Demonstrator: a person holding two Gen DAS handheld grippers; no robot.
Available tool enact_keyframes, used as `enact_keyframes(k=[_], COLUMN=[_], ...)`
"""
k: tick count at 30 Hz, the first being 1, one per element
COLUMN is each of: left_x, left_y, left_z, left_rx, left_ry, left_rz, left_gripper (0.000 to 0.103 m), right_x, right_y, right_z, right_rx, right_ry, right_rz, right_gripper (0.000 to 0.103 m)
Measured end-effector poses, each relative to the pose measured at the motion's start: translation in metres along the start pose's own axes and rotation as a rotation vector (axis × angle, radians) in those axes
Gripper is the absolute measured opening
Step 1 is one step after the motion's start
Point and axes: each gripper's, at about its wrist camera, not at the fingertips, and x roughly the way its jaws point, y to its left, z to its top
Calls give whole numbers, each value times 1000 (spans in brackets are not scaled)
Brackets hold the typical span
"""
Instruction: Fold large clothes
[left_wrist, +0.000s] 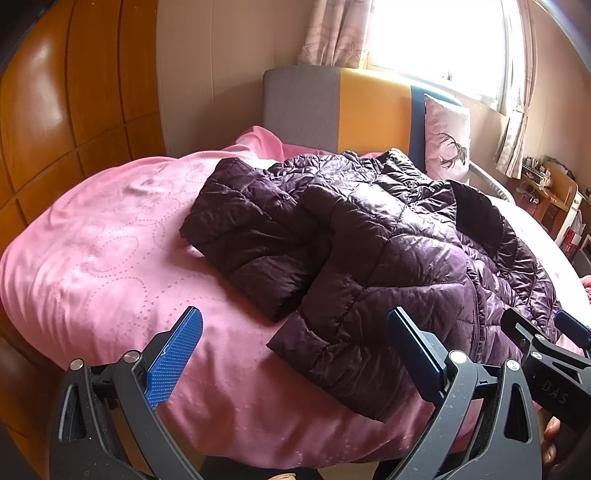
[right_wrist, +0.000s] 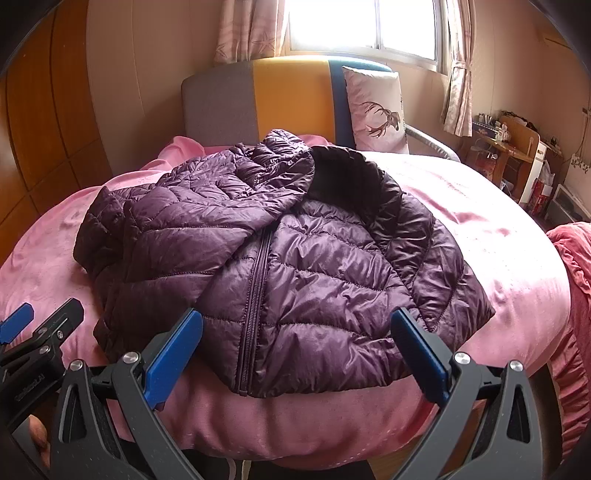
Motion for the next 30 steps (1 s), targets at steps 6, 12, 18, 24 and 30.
enact_keyframes(k=[6,12,18,24,30], left_x=[8,20,27,24,26], left_y=[5,34,58,63,59], left_z=[-1,4,6,14,13], left_rx=[-3,-77,-89,-72,-64], left_ry=[23,36,37,21,22], left_rz=[-5,35,99,145,136], left_gripper=[99,99,99,99,99], right_x=[4,6,26,45,47], right_y=[0,18,27,39,41], right_z=[3,7,18,22,23], right_rx=[17,4,11,-2,-21], right_ry=[15,-23,76,132,115], right_rz=[144,285,327,345,340], right_gripper=[92,85,80,80,60])
